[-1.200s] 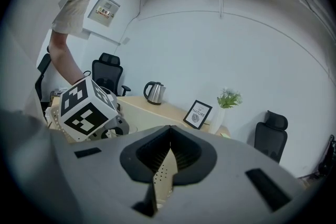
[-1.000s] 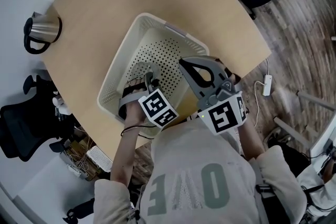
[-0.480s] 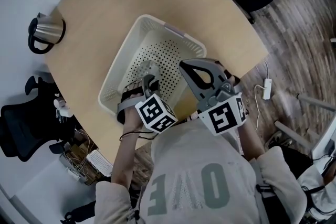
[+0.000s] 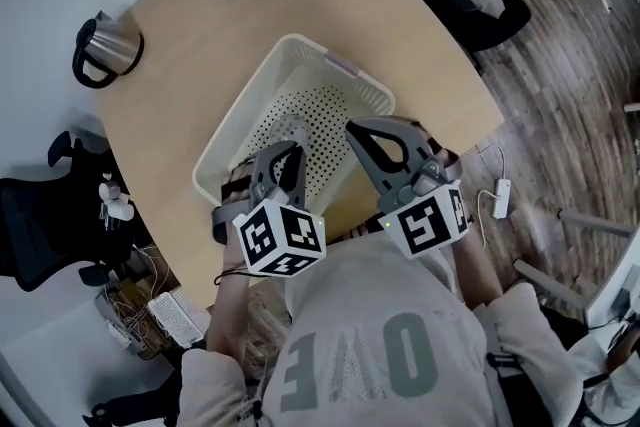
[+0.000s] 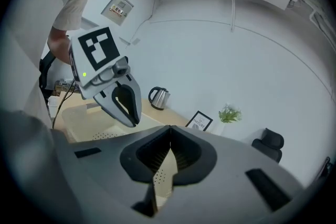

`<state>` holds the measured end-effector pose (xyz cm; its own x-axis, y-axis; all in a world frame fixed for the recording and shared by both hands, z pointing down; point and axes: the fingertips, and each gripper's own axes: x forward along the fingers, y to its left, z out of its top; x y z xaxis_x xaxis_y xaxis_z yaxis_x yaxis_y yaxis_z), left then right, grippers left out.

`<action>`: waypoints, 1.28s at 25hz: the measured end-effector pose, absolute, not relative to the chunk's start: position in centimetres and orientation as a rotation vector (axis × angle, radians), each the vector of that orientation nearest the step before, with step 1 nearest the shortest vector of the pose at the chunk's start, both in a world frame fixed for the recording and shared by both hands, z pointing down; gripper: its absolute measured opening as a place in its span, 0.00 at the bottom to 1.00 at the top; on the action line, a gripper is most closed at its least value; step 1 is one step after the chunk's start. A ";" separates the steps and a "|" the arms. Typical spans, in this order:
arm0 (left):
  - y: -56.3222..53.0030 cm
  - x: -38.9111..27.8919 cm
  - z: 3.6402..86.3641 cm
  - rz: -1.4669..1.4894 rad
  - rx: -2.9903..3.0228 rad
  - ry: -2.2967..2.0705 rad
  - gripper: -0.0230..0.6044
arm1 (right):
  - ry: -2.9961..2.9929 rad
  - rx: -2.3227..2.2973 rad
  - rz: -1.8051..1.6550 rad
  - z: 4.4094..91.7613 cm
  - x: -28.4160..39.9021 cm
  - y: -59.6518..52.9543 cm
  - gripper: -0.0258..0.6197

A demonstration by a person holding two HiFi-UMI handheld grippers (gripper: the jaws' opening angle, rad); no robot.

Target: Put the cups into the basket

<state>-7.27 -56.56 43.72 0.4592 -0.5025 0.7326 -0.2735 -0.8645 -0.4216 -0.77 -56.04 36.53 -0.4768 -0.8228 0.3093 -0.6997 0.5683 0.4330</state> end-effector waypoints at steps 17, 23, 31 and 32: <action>-53.7 -16.1 27.8 -0.316 -2.225 1.675 0.05 | -2.465 0.924 -0.671 31.3 -10.8 -54.6 0.04; -53.0 -18.4 28.0 -0.351 -2.123 1.708 0.05 | -2.501 0.847 -0.692 31.5 -13.7 -53.4 0.04; -53.0 -19.4 28.8 -0.356 -2.119 1.699 0.05 | -2.491 0.858 -0.646 32.4 -13.7 -52.7 0.04; -53.1 -19.3 28.9 -0.351 -2.121 1.688 0.05 | -2.490 0.862 -0.641 32.5 -13.6 -52.7 0.04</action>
<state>-19.29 -53.10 28.92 0.2368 -0.9700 -0.0542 -0.8681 -0.1862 -0.4602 -13.61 -52.68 32.47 -0.7161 -0.6556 0.2396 -0.4583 0.7006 0.5470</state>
